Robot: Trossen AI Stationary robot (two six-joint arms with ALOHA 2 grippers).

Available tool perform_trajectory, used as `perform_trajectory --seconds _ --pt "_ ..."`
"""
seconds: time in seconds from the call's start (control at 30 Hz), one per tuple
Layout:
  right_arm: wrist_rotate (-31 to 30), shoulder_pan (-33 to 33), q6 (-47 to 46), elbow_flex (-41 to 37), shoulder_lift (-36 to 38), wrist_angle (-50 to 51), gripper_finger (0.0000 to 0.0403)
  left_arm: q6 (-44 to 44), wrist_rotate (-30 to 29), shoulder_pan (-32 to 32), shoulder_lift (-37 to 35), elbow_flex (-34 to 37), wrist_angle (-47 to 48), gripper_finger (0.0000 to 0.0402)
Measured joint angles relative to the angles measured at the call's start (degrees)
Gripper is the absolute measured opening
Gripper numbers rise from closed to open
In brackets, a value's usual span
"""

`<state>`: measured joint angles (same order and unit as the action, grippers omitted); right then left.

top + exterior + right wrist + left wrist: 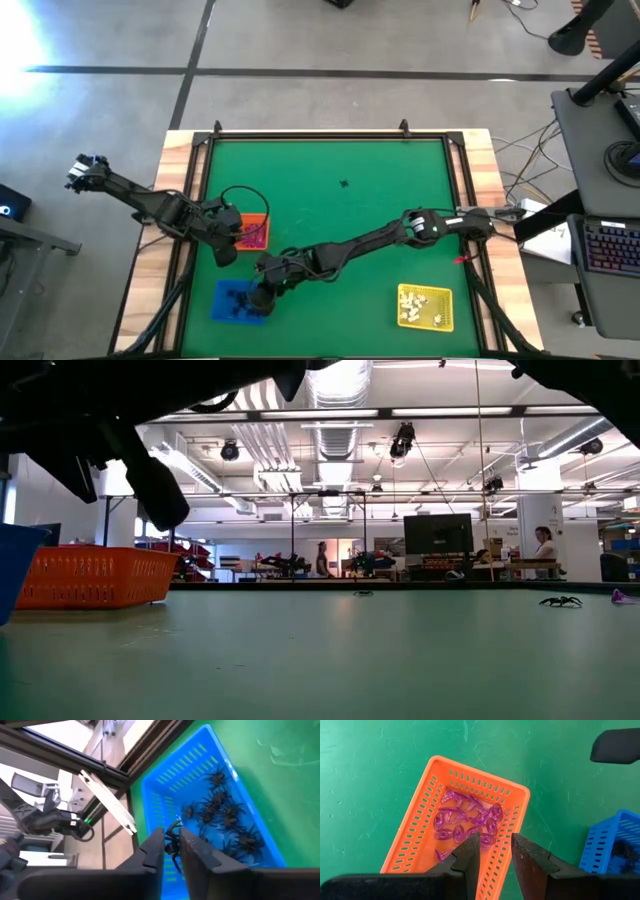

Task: Sort Halloween decoration
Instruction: Put the black spider toy into the blue bin

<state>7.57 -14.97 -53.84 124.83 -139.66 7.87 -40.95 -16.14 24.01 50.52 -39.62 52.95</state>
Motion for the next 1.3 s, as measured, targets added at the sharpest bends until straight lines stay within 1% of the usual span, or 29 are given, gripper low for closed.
perform_trajectory --seconds 0.2,0.3,0.5,0.57,0.63,0.73,0.9,1.1,1.2,1.3 --pt "0.0 0.7 0.2 0.0 0.0 0.4 0.0105 1.2 0.0 0.0 0.0 0.0 0.0 0.0094" --pt "0.0 1.1 -0.1 0.0 0.1 0.7 0.0126 1.2 0.0 0.0 0.0 0.0 0.0 0.0094" --pt "0.0 1.9 -0.1 0.0 1.4 0.8 0.0149 1.2 0.0 0.0 0.0 0.0 -0.2 0.0094" --pt "0.7 2.1 -0.6 0.0 1.7 3.9 0.0151 1.2 0.0 0.0 0.0 0.0 -0.1 0.0094" --pt "1.8 2.5 -0.8 0.0 2.9 10.8 0.0152 1.2 0.0 0.0 0.0 0.0 0.1 0.0094" --pt "1.2 3.1 1.3 0.0 6.7 26.0 0.0152 1.2 0.0 0.0 0.0 0.0 1.1 0.0094" --pt "-6.9 4.1 5.3 0.0 13.0 51.1 0.0152 1.6 0.1 0.0 0.0 0.0 2.5 0.0094" --pt "-14.7 4.0 2.4 -0.1 18.1 76.3 0.0148 2.4 0.2 0.0 0.0 0.0 4.3 0.0094" --pt "-15.7 4.0 0.7 -1.8 19.0 82.4 0.0140 2.4 0.2 0.0 0.0 0.0 4.2 0.0094" --pt "-15.2 4.1 0.6 -5.4 20.2 81.2 0.0131 2.4 0.2 0.0 0.0 0.0 4.1 0.0094"
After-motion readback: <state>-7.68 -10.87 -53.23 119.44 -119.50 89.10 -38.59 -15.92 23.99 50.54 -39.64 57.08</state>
